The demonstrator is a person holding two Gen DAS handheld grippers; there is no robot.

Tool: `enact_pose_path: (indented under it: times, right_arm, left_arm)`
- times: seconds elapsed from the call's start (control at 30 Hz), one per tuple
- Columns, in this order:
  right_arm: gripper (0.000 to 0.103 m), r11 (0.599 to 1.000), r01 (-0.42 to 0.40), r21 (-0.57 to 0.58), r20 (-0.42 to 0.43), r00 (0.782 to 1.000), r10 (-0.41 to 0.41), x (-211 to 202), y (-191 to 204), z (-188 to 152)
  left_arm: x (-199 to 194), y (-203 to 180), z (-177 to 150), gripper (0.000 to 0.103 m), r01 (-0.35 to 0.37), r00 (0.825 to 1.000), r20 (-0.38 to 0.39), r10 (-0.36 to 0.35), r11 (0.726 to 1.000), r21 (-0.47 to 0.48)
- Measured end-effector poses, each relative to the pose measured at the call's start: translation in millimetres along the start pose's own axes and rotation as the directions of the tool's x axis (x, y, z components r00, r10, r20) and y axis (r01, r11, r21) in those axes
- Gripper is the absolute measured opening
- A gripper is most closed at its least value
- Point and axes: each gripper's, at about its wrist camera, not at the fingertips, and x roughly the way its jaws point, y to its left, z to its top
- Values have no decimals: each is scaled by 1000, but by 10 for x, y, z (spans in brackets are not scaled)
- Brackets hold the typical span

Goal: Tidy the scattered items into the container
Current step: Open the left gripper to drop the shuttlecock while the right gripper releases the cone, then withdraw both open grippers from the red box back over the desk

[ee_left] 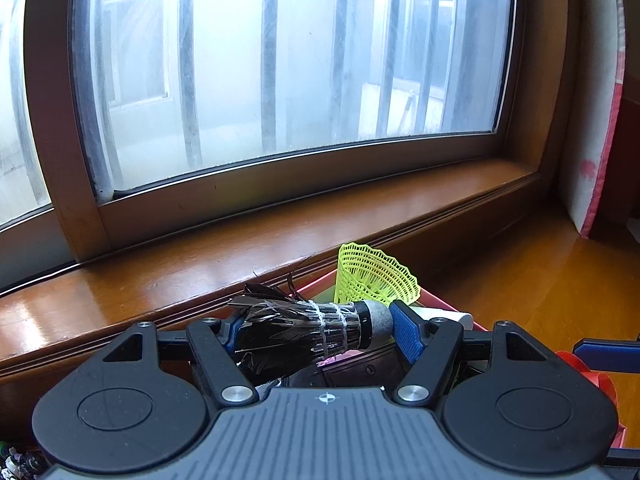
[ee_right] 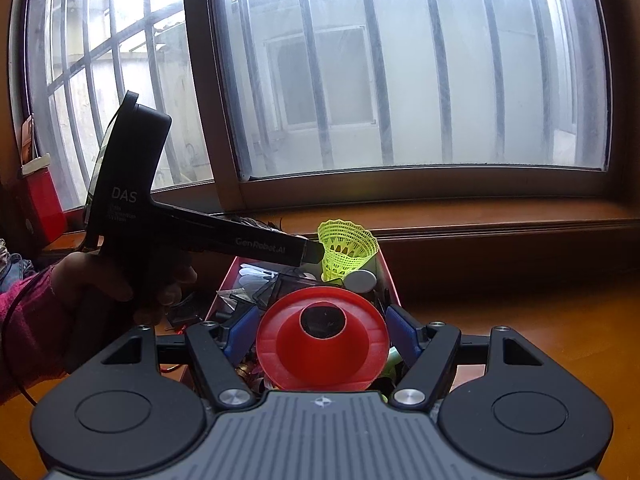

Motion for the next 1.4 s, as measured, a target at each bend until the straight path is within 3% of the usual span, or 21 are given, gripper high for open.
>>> enact_pose_path:
  times: [0.43,0.9,1.13,1.4]
  right_arm:
    - [73,1000,19,1,-32,999,-19,92,-30,-17]
    - [82,1000,28,-5,-12,1000,-28,88,-18,-3]
    - [88,1000,26,-4,-4,1000,-26,38,39,-30]
    - [94,999,13,-51,12,1000,-13,-94,246,-40]
  left_arm:
    - [56,19,-1,84,-10,1000,-1,10,999,-35]
    - [-132,8,-31,99,-46,999,20,48,997,-63]
    - [-473,166,-340,103,-112,994,2,113,986,-125]
    - [-985,586,-866,103,-235,972,-52,229,939,-251]
